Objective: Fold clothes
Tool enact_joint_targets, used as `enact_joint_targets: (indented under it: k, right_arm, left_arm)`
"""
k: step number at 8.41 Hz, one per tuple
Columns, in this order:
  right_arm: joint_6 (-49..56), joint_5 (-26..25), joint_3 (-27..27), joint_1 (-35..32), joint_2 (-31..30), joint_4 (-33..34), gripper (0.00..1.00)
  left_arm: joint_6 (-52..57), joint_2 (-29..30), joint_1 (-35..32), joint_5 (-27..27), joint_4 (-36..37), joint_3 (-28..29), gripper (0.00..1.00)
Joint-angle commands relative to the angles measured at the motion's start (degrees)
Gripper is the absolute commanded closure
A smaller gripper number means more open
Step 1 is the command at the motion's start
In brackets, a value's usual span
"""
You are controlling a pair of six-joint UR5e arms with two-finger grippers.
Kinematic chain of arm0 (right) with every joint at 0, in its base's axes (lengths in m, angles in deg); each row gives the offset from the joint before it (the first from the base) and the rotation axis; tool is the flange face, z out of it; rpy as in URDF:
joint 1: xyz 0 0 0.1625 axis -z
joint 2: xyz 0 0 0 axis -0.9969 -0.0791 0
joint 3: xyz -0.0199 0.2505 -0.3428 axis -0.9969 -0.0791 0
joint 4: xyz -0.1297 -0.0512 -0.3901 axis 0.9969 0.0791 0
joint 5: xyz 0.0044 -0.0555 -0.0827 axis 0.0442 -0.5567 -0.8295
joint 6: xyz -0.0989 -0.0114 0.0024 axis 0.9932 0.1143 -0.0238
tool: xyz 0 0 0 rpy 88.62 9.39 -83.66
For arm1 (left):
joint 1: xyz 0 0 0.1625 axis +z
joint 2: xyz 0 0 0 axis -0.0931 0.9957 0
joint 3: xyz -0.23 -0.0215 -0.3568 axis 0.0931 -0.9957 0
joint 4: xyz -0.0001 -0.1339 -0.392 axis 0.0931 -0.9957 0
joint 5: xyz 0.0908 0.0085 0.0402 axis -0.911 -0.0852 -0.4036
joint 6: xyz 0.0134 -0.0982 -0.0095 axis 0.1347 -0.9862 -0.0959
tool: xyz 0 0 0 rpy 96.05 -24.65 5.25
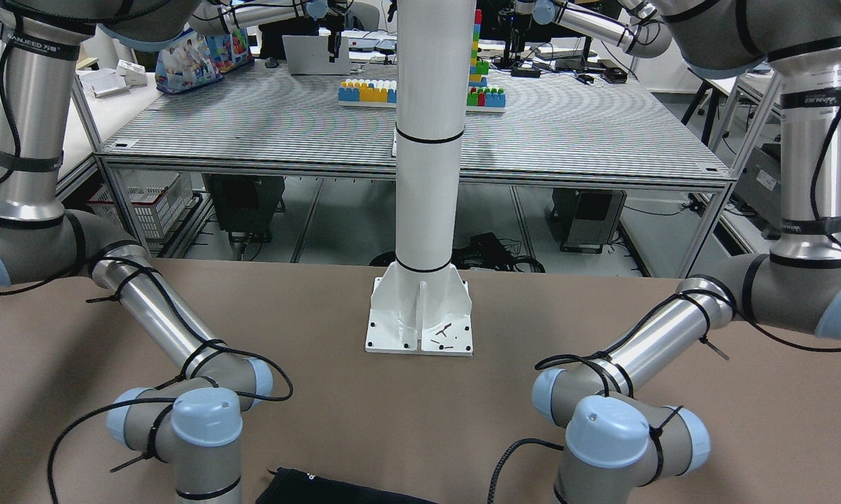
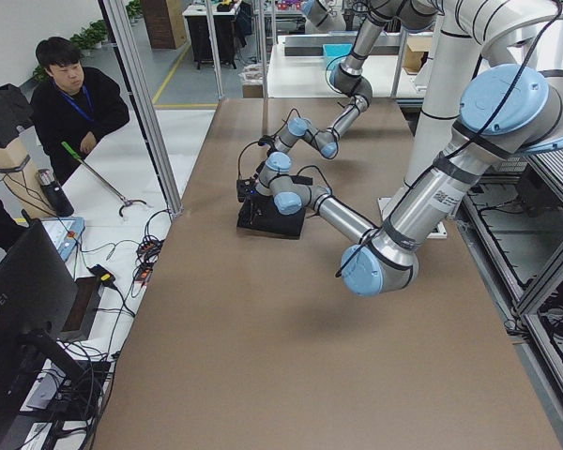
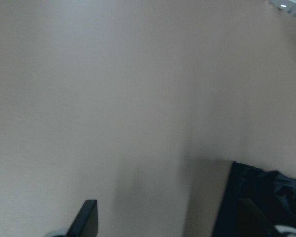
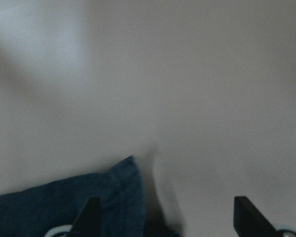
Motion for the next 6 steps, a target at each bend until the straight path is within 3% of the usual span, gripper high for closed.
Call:
enact_joint_targets:
  k: [1,4,6]
  right_arm:
    - [23.4,11.9,1.2,-10.6,-6.4,1.6,0.05]
    - [54.6,14.2,7.5,-24.0,-15.0,9.6,0.05]
    - [68.9,14.2,9.1,-33.4,-21.8,9.9,0.05]
  left_arm:
    - [12.4,-10.7,-7.1,4.6,0.1,-5.7,0.00]
    - [37.7,-19.3,-22.0,12.9,0.4,-5.3,0.00]
    - [53.8,-25.4,-31.0,12.9,0.7,-5.3,0.00]
